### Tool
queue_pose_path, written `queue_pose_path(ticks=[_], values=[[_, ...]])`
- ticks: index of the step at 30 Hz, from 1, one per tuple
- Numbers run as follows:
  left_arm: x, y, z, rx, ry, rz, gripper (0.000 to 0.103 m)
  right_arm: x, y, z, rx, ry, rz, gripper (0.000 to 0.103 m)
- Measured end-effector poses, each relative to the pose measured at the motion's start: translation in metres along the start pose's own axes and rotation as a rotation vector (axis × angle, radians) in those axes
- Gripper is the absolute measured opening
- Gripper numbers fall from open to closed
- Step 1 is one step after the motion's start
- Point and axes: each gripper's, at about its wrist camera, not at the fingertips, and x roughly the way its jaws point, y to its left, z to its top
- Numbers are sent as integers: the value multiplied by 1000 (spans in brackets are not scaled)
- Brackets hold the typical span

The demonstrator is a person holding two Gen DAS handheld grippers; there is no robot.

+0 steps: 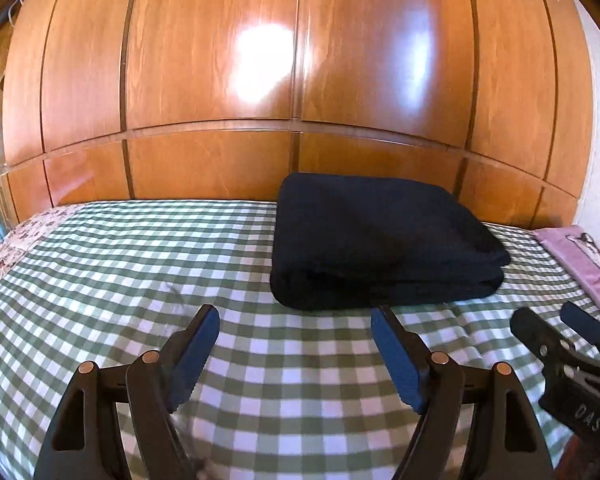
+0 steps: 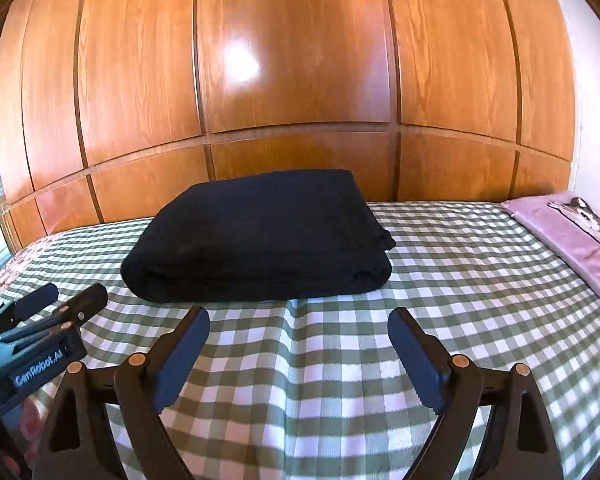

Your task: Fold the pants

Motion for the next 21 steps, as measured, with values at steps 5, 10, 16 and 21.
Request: queue_pose_path(ticks=[5, 10, 16, 21], values=[[-13, -2, 0, -1, 17, 7, 80, -15, -2, 6, 21, 3, -16, 91], [-23, -3, 0, -12, 40, -2, 80, -29, -5, 7, 39, 4, -16, 91], [-33, -6, 0, 7, 44, -4, 80, -39, -6, 5, 60, 21, -6, 91], [-39, -7, 0, 7, 49, -12, 80, -44, -5, 7, 59, 23, -8, 91]])
